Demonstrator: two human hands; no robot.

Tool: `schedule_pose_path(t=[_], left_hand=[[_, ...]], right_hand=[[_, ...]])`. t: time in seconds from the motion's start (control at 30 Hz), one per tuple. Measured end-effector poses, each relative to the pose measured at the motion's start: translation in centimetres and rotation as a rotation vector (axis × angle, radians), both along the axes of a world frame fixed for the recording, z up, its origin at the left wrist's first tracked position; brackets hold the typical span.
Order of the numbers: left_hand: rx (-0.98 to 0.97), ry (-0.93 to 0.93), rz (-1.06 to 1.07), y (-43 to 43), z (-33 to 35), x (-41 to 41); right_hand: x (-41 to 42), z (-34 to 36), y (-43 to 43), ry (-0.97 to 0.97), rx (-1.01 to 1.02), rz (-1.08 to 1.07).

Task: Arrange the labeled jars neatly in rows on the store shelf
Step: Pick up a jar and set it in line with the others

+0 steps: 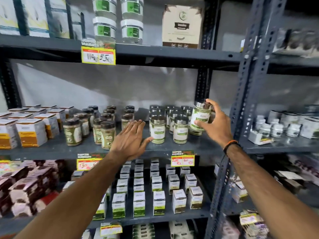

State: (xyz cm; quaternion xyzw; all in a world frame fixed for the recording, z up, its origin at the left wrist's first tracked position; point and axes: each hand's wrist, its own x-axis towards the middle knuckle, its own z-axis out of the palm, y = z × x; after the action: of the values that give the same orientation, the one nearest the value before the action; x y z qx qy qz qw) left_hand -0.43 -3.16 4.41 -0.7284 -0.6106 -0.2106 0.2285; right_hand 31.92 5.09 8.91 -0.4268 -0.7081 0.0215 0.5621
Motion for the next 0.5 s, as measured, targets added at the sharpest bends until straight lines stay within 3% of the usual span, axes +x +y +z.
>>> schedule_pose_path(t=[0.27,0.5], left_hand=[[-0.248,-0.07,0.097,3.9,-4.3,1.0],[-0.298,-0.046,0.091,5.3,-5.5,0.6]], right_hand=[[2.9,-3.8,4.2,0.012,-0.064,-0.043],[2.4,-6.5,6.6,-0.049,-0.164,-0.014]])
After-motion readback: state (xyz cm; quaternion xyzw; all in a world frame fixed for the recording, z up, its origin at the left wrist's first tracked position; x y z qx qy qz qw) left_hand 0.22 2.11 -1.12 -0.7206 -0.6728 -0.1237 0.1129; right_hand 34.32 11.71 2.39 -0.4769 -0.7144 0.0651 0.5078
